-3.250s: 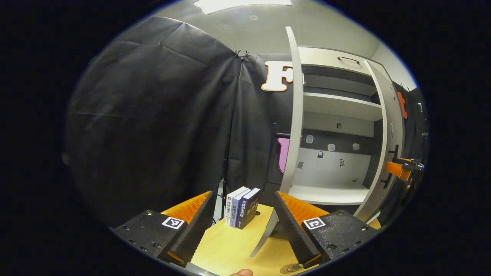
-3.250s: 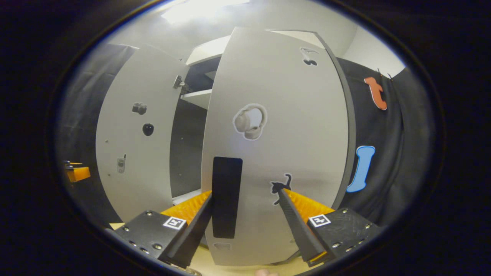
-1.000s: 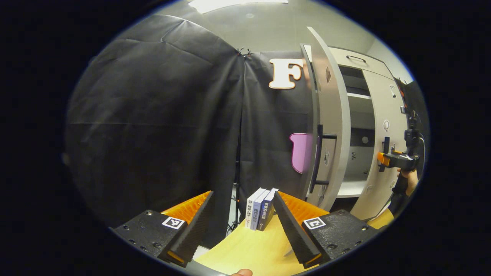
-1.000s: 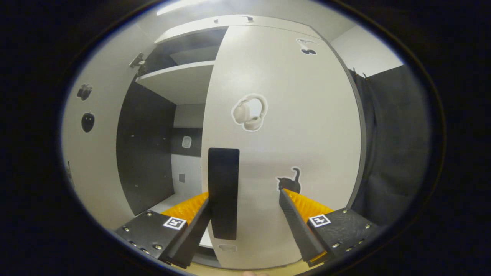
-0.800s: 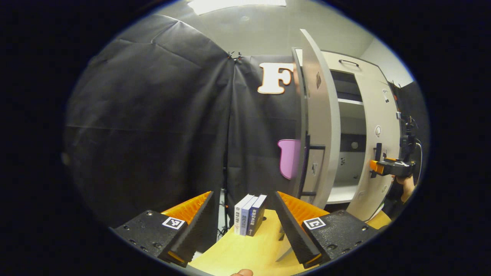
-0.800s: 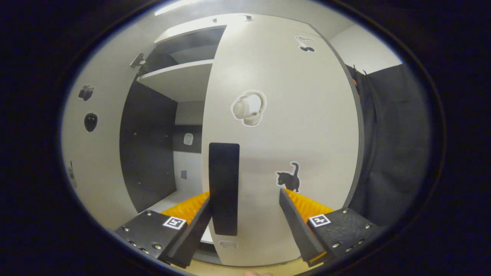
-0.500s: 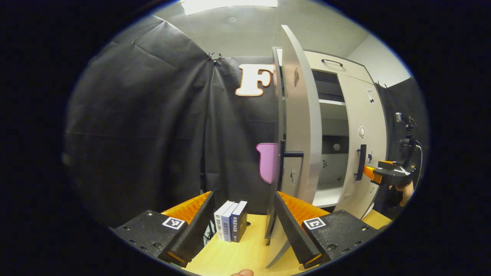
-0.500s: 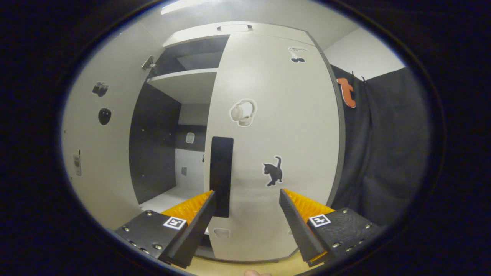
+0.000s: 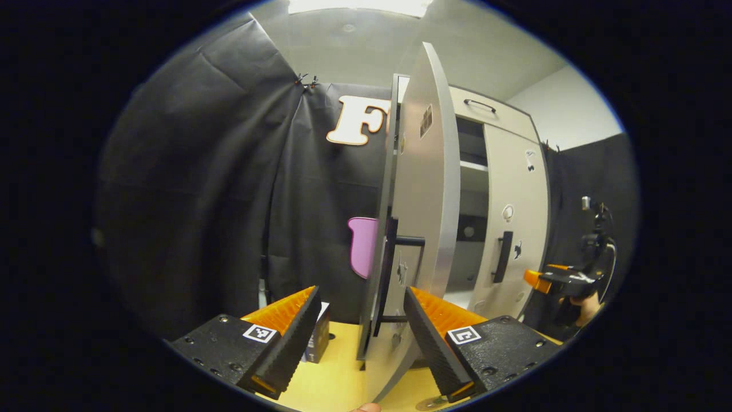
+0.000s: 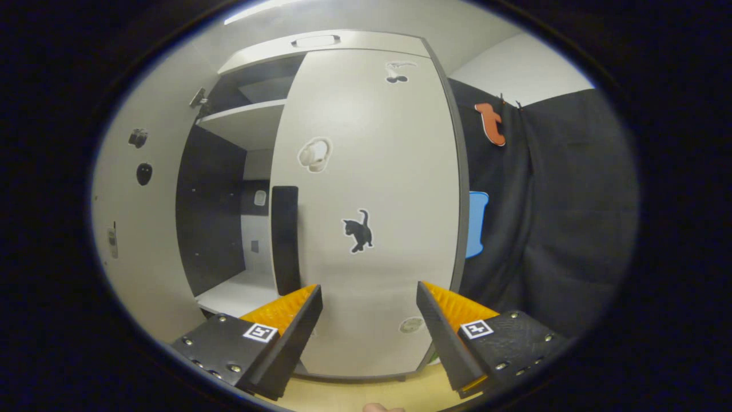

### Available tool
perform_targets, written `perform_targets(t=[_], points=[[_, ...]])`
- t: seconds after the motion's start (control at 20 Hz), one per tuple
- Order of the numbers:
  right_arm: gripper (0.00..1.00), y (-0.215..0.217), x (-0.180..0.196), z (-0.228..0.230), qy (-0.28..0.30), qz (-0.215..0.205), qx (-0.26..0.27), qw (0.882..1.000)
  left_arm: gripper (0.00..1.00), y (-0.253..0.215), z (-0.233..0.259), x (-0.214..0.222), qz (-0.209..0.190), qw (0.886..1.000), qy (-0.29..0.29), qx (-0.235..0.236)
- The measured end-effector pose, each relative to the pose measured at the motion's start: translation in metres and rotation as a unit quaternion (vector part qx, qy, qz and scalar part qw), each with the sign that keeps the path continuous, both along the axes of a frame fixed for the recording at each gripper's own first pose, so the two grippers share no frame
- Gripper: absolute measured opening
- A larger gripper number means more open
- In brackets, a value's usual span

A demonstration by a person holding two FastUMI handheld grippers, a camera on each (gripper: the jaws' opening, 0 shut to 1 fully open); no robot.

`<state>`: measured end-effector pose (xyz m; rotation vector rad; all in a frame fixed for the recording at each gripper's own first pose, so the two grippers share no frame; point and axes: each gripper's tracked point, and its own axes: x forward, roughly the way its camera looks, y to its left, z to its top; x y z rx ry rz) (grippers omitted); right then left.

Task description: Grasp the bottle in the cabinet with the left hand and place it on the coaster, then close the right door with the right hand and the left door with the left hand.

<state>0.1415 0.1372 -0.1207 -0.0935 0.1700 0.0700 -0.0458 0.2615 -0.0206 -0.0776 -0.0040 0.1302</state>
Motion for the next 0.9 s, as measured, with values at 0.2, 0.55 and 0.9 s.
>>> perform_targets(t=[0.2, 0.55, 0.9], points=[[1.0, -0.02, -0.005, -0.001, 0.005, -0.012, 0.009, 1.0, 0.93, -0.033, -0.003, 0.011, -0.04, 0.999, 0.004, 0.007], [1.0, -0.079, -0.023, -0.003, 0.018, -0.055, 0.01, 0.998, 0.88, -0.074, -0.007, 0.037, -0.072, 0.997, -0.001, 0.02], [0.97, -0.154, -0.053, 0.005, 0.021, -0.114, 0.002, 0.993, 0.93, -0.106, -0.017, 0.059, -0.094, 0.995, 0.001, -0.013]])
